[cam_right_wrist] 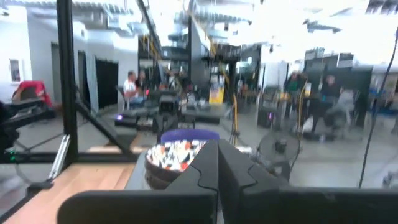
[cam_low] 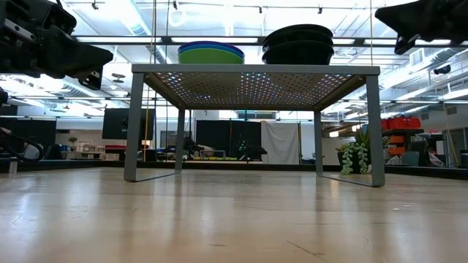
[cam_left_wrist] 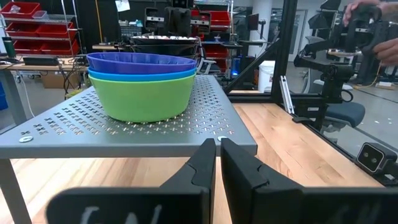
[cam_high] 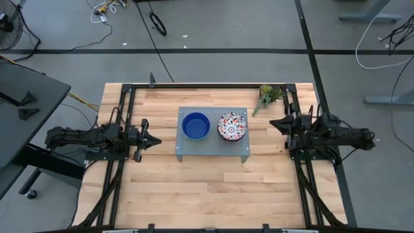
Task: Pick & Place Mini bowls
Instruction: Return to Home Position
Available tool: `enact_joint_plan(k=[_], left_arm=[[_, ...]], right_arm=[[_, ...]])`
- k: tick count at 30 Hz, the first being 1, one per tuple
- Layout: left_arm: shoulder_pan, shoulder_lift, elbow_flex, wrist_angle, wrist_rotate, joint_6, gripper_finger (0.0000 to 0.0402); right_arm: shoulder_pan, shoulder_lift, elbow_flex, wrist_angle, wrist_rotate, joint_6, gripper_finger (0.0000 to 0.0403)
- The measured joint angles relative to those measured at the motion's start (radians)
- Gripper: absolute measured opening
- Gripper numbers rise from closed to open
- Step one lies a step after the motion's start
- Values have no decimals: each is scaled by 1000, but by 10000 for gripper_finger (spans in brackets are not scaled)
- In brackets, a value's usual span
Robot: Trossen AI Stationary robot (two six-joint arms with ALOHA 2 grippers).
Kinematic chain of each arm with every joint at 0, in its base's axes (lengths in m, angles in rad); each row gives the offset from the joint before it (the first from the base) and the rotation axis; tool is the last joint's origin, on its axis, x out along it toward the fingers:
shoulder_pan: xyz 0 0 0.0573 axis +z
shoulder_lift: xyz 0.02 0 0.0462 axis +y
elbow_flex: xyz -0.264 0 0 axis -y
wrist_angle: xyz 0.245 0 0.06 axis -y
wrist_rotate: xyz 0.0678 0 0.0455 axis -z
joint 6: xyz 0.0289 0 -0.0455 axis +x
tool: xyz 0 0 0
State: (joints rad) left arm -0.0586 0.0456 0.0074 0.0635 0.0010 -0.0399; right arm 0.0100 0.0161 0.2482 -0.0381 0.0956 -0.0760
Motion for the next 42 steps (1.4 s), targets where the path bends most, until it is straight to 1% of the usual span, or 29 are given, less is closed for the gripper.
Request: enact_joint_plan(k=[3,5,9,13,19,25,29,32,42], left_arm=[[0,0,0,0,0,0,30],[0,0,0,0,0,0,30],[0,0,0,0,0,0,30],[0,0,0,0,0,0,30],[0,0,0,0,0,0,30],[0,0,0,0,0,0,30],[0,0,0,0,0,0,30],[0,0,0,0,0,0,30],[0,0,0,0,0,0,30]], right_arm=[[0,-5,-78,149,-1,-45,0],[0,-5,-119,216,-1,-52,0],[0,-5,-180,270,-5,-7,0],[0,-5,-224,306,-10,-2,0],[0,-5,-233,251,-9,-14,0],[0,-5,-233,142,-6,14,0],[0,-5,-232,109,-6,19,0],[0,-5,-232,71,2,58,0],[0,2,-232,65,1,49,1]])
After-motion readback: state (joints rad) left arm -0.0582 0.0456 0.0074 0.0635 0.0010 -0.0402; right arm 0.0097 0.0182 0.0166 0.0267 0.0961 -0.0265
